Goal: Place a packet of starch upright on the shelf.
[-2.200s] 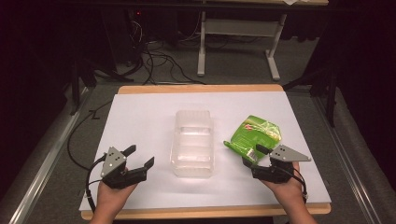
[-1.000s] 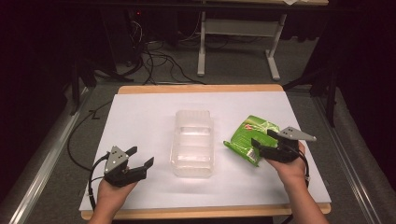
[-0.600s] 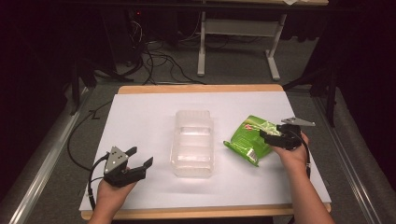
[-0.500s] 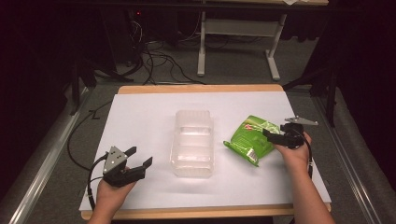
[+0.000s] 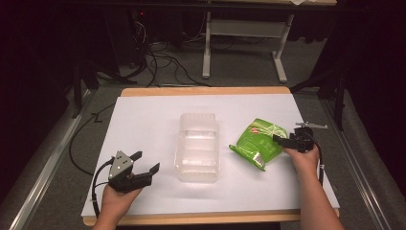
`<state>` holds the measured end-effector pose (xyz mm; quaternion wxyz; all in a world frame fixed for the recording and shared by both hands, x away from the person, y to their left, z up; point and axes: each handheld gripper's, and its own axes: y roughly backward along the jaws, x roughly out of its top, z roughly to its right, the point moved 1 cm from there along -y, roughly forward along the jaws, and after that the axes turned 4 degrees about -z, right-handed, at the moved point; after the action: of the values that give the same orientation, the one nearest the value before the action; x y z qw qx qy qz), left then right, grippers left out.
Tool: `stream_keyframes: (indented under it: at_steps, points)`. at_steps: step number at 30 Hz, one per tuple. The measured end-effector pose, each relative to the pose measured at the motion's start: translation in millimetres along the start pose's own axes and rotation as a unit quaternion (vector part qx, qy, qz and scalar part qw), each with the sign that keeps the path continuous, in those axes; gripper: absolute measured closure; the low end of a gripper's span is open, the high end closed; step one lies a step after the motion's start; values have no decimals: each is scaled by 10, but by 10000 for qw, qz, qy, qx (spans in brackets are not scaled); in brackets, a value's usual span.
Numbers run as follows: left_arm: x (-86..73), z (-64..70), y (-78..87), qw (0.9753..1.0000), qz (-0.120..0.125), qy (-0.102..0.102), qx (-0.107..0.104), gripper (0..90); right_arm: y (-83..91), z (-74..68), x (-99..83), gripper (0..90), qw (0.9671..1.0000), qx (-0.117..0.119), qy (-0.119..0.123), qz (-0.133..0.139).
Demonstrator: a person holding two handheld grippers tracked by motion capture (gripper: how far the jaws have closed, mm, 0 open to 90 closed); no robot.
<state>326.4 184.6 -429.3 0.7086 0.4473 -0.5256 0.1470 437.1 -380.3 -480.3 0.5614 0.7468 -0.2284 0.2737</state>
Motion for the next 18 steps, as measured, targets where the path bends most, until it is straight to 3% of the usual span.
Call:
stream_keyframes:
  at_steps: [5, 10, 14, 16, 17, 18]
  points:
    - [9, 17, 12, 9998, -5, 123, -145, 243, -41, -33, -6, 220, 9994, 349, -47, -51]
    - [15, 23, 23, 9998, 56, 106, -126, 246, -39, -43, -18, 341, 9990, 453, -10, -9]
    - [6, 13, 23, 9999, 44, 69, -105, 246, -19, -37, -28, 546, 9987, 502, 46, 31]
    - [3, 9, 20, 9999, 42, 69, -95, 246, -18, -40, -31, 583, 9988, 483, 55, 33]
    - [-1, 7, 14, 9999, 33, 80, -89, 246, -19, -42, -33, 678, 9988, 485, 72, 15]
    - [-1, 7, 14, 9999, 33, 80, -89, 246, -19, -42, -33, 678, 9988, 485, 72, 15]
